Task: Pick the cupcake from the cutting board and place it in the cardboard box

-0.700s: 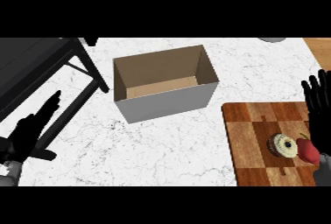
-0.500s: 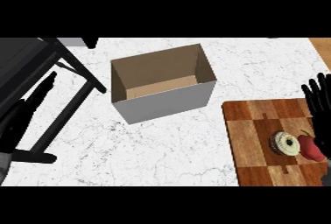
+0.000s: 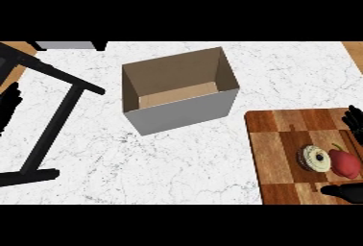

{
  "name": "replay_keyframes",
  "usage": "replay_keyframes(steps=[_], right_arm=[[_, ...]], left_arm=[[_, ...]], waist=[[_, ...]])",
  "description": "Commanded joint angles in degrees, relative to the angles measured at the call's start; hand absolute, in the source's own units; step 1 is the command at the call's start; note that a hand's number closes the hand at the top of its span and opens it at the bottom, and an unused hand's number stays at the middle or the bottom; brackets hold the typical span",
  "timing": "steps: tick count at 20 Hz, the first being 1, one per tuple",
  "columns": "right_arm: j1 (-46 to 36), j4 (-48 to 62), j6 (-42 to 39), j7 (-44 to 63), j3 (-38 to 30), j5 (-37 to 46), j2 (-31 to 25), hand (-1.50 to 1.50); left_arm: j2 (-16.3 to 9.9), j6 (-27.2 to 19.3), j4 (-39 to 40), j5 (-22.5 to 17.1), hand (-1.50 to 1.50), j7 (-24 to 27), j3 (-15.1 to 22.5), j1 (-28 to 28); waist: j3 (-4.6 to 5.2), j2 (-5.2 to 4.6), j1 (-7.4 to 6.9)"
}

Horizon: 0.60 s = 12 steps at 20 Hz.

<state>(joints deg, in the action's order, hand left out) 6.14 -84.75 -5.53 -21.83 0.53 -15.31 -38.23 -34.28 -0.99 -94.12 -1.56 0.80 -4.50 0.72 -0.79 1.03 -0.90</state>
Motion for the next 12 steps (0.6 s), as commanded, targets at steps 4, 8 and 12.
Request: replay_keyframes(steps=[4,8,12], right_arm=[[0.52,11.77,-14.63,-20.33,-4.91,-1.49,-4.72,-1.5],[-2.83,16.97,-7.9,-22.83,-2.64,11.42,-8.52,-1.5],[-4.91,14.78,-8.59,-18.54,0.62,17.93,-15.37,-1.5]], left_arm=[[5.2,-6.97,9.35,5.05,0.0,-5.69,-1.37,0.8],[6.46,-7.21,11.59,5.43,0.0,-4.35,-1.51,0.34],[5.09,-7.39,15.63,5.69,0.0,-4.43,-4.26,-3.96]], waist=[[0.6,-1.47,1.52],[0.67,-1.67,1.04],[0.84,-1.82,2.0]])
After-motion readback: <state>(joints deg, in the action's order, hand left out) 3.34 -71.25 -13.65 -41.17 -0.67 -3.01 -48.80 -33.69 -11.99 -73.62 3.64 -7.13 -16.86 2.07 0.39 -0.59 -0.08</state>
